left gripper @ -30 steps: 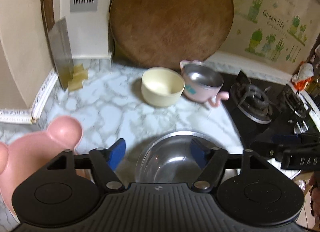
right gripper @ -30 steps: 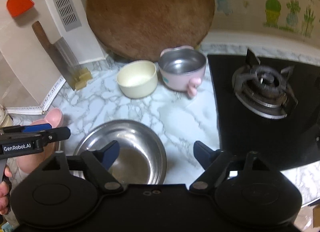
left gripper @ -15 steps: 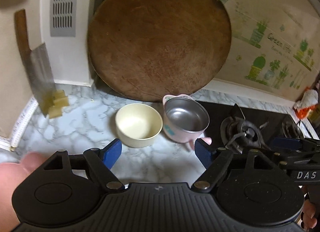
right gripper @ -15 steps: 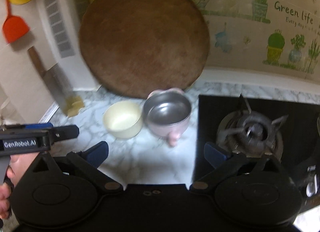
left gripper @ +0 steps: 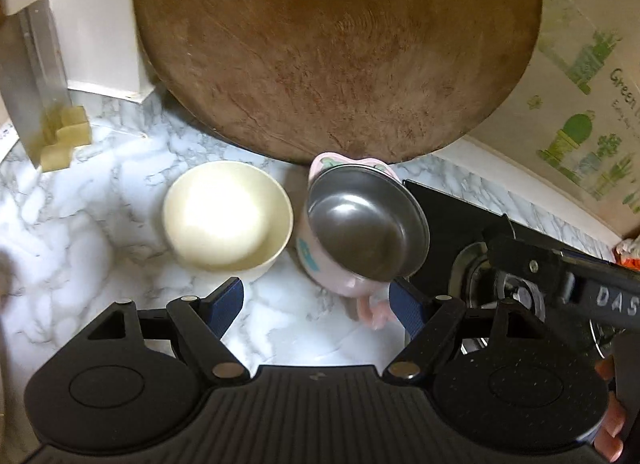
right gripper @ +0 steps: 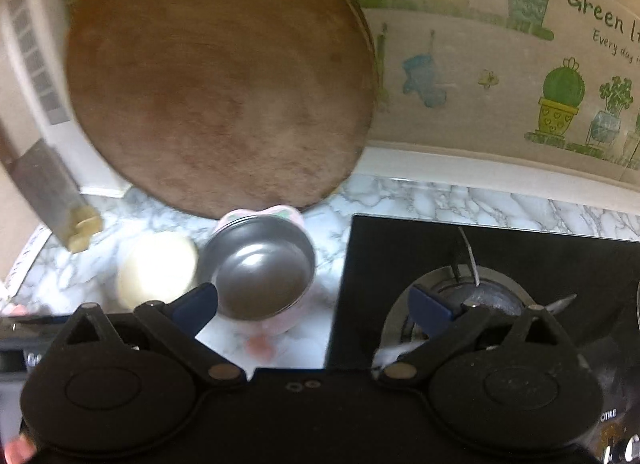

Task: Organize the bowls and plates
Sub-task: 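Move both grippers toward the pink handled steel pot, then close both grippers on the rim of the pink pot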

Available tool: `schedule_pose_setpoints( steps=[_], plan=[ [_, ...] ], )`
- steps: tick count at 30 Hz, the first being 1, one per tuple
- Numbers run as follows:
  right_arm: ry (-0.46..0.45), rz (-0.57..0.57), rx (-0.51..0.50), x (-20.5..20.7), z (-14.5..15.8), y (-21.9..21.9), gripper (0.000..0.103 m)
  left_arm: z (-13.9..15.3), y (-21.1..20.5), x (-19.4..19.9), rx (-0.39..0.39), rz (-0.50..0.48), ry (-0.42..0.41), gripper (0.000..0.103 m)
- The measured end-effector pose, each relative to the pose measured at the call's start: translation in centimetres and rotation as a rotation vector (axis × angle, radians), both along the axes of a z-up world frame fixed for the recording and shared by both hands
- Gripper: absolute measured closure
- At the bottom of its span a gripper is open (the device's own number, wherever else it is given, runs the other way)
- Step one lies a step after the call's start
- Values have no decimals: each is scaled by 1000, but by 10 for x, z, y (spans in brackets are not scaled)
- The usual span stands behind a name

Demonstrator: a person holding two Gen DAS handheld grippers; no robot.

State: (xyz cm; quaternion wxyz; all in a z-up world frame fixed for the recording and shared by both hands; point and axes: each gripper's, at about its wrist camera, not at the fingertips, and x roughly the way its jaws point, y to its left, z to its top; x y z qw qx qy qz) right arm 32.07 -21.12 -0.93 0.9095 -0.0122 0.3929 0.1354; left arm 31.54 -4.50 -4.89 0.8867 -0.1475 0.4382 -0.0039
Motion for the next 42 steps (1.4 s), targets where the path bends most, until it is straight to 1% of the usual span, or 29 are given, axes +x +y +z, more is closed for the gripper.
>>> schedule_pose_setpoints(
  steps=[2, 4, 7, 9, 13, 15, 17, 19, 20, 21, 22, 23, 24, 25, 26, 27, 28, 29, 30, 34, 35, 36, 40, 42],
  plan=[
    [9, 1, 2, 13, -4, -2, 2, -5, -4, 9, -10, 17, 11, 23],
    [16, -4, -4, 28, -9, -3, 4, -13, -8, 17, -41, 37, 21, 23],
    [46, -14, -5, 50, -22, -3, 8, -22, -14, 29, -51, 66, 39, 23],
    [77, -8, 7, 63, -32, -3, 15, -26, -17, 35, -66, 71, 51, 23],
    [107, 13, -7, 80, -48, 4, 21, -35, -15, 47, -119, 110, 73, 24],
    [118, 21, -19, 87, -55, 9, 26, -37, -17, 51, -110, 118, 72, 24],
    [134, 29, -14, 94, -60, 11, 30, -40, -19, 55, -112, 114, 73, 34],
    [139, 30, -10, 99, -64, 12, 31, -44, -20, 60, -127, 112, 88, 38],
    [142, 30, -9, 101, -65, 13, 31, -47, -19, 62, -134, 117, 94, 43],
    [149, 30, -7, 103, -67, 14, 33, -49, -19, 63, -136, 120, 100, 44],
    [158, 29, -2, 105, -68, 14, 36, -51, -19, 65, -133, 123, 102, 47],
    [166, 29, 3, 107, -70, 15, 43, -53, -20, 66, -129, 125, 104, 50],
    [172, 30, 5, 109, -72, 16, 49, -54, -20, 68, -122, 129, 107, 51],
    [176, 31, 5, 110, -73, 16, 51, -55, -19, 68, -120, 131, 108, 51],
    [180, 34, 6, 112, -75, 17, 55, -57, -19, 69, -114, 133, 108, 52],
    [182, 38, 6, 112, -76, 19, 59, -57, -20, 69, -105, 135, 90, 54],
    [182, 39, 7, 113, -77, 20, 59, -58, -20, 70, -94, 139, 72, 59],
    [182, 39, 10, 114, -78, 20, 60, -59, -19, 71, -87, 142, 73, 63],
    [184, 40, 11, 115, -79, 21, 64, -60, -17, 71, -87, 145, 79, 65],
    [188, 47, 10, 117, -84, 25, 69, -63, -14, 73, -76, 151, 88, 75],
    [191, 49, 7, 117, -86, 26, 72, -64, -14, 73, -71, 153, 90, 77],
    [192, 50, 4, 117, -87, 27, 76, -65, -13, 73, -72, 154, 90, 77],
    [194, 57, -2, 114, -90, 27, 84, -64, -13, 71, -66, 147, 86, 78],
    [198, 65, 5, 112, -90, 26, 92, -63, -14, 71, -60, 143, 85, 79]
  ],
)
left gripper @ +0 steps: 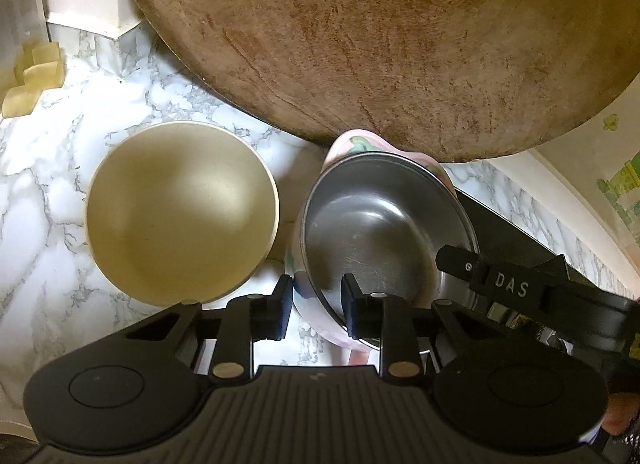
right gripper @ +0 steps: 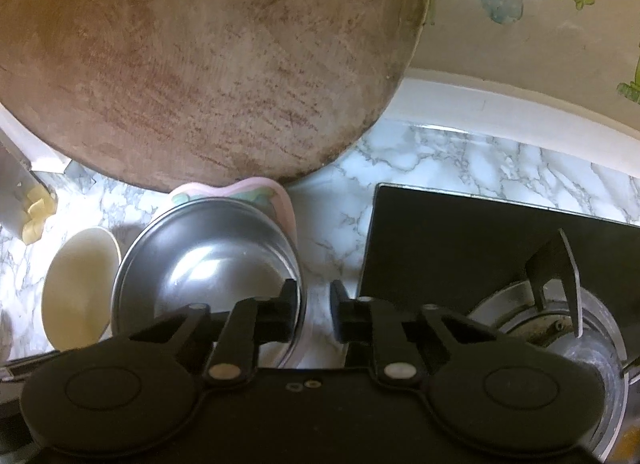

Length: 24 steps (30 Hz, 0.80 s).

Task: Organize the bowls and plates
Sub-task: 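Close both grippers on the rim of the pink pot, then lift the pink pot with both grippers and carry it toward the steel bowl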

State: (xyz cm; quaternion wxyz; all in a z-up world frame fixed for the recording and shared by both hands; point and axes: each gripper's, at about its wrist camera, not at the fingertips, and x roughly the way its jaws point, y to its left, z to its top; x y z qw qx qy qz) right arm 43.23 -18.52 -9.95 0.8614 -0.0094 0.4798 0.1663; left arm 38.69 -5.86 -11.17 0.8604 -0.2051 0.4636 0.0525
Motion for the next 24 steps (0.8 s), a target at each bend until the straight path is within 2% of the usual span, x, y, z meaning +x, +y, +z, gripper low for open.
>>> schedule_pose_setpoints(
  steps=[1, 11, 24],
  plan=[
    [1, 7, 8, -1, 0, 0, 95, 0, 0, 0, 3, -3, 1, 80],
    [-26, -7, -14, -26, 8, -5, 95, 5, -8, -12, 19, -51, 22, 82],
    [-36, -63, 16, -83, 45, -23, 93, 42, -14, -60, 39, -174, 23, 82]
  ],
)
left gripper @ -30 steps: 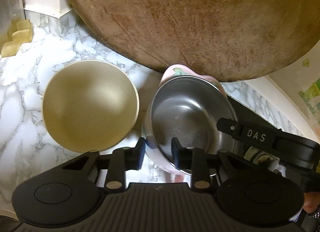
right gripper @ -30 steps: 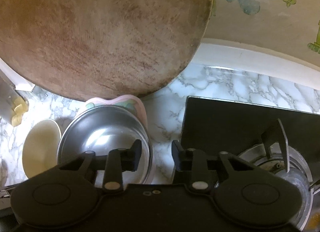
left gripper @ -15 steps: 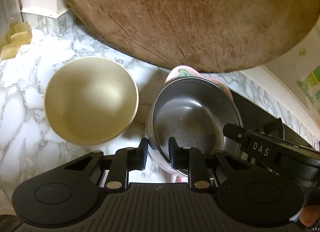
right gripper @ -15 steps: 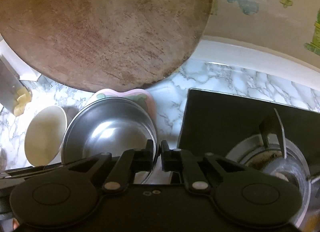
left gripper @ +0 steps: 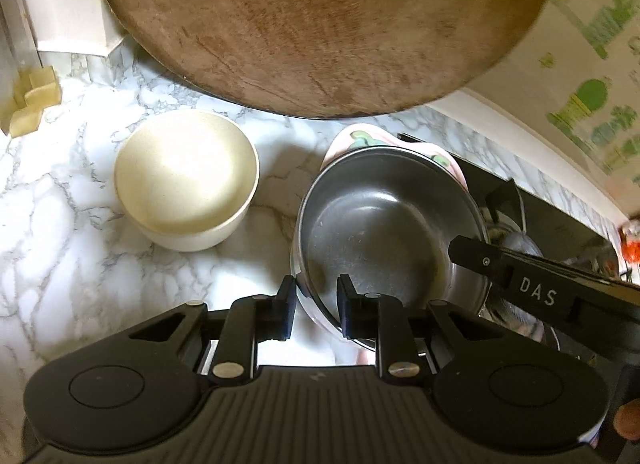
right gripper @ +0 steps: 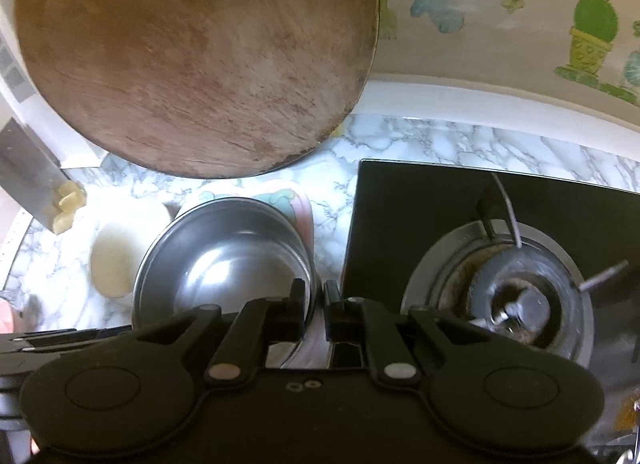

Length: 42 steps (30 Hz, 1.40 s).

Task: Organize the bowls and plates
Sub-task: 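Lift the pink pot with both grippers and carry it toward the steel bowl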

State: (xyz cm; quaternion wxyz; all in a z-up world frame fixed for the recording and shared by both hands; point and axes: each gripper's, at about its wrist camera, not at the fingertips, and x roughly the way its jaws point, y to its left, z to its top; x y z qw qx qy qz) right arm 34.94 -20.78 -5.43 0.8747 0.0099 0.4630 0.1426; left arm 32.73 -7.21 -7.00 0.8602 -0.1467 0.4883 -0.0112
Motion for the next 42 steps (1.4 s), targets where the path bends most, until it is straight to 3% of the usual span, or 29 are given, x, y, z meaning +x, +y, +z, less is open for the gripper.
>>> schedule_pose_setpoints(
  steps=[11, 21, 33, 42],
  plan=[
    [-28, -33, 14, -68, 41, 9, 92, 42, 12, -60, 29, -97, -40, 82],
    [-46, -43, 14, -132, 59, 40, 92, 55, 42, -112, 39, -150, -41, 82],
    [-26, -40, 34, -183, 50, 85, 90, 33, 89, -159, 58, -174, 17, 82],
    [11, -49, 60, -195, 18, 108, 90, 4, 108, -169, 94, -171, 50, 82]
  ],
)
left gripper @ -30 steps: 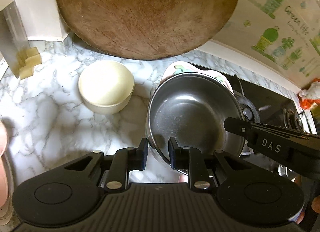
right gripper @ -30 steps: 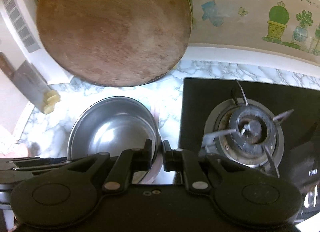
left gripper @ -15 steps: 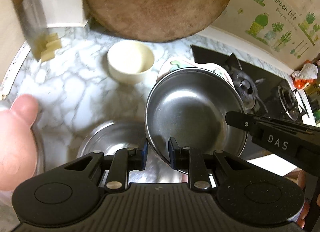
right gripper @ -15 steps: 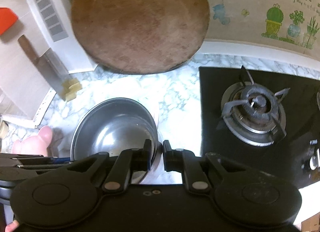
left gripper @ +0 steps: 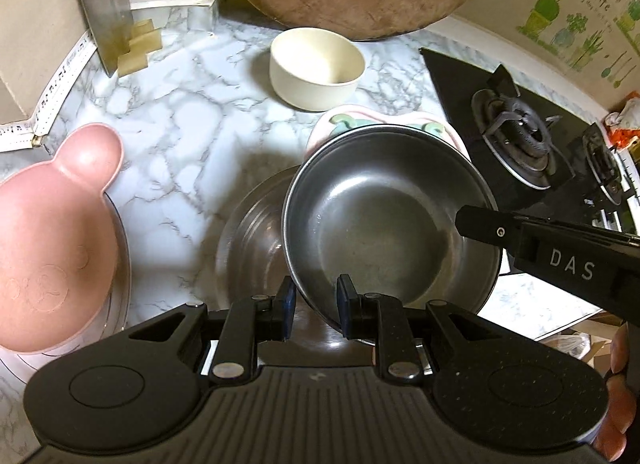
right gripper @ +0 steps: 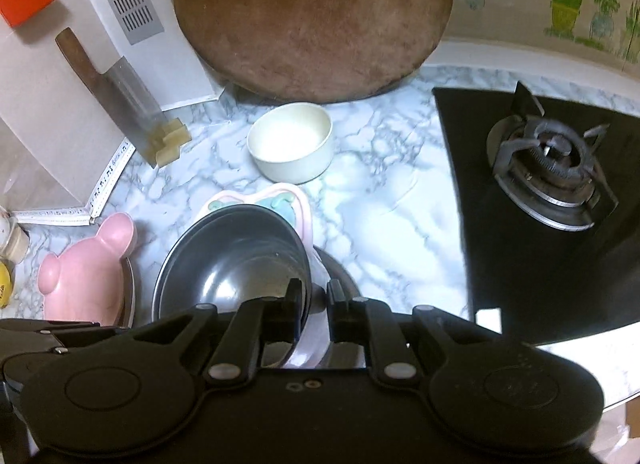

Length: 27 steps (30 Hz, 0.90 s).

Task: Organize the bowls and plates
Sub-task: 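Lift the pink pot with both grippers and carry it toward the steel bowl, then lower the pink pot into the steel bowl and open both grippers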

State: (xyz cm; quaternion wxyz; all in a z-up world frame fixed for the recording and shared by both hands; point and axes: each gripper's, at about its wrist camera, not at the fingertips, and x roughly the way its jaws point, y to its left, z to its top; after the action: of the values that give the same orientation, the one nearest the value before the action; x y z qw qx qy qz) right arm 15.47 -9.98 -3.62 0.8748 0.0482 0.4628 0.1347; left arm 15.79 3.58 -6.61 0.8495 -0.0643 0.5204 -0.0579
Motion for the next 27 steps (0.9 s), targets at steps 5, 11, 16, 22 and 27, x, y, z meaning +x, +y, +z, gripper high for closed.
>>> schedule_pose_setpoints(
  steps=[5, 11, 16, 22, 27],
  plan=[
    [14, -7, 14, 0, -17, 5, 90, -10, 5, 2, 23, 2, -6, 82],
    [44, -19, 26, 3, -31, 4, 90, -19, 4, 7, 41, -7, -14, 82],
    [68, -25, 27, 5, -42, 2, 90, -26, 3, 11, 53, -14, -13, 82],
    [85, -22, 29, 7, -49, 3, 90, -32, 2, 12, 70, -21, -2, 82],
    [92, -19, 26, 9, -53, 4, 90, -35, 1, 11, 85, -26, -13, 82]
  ],
)
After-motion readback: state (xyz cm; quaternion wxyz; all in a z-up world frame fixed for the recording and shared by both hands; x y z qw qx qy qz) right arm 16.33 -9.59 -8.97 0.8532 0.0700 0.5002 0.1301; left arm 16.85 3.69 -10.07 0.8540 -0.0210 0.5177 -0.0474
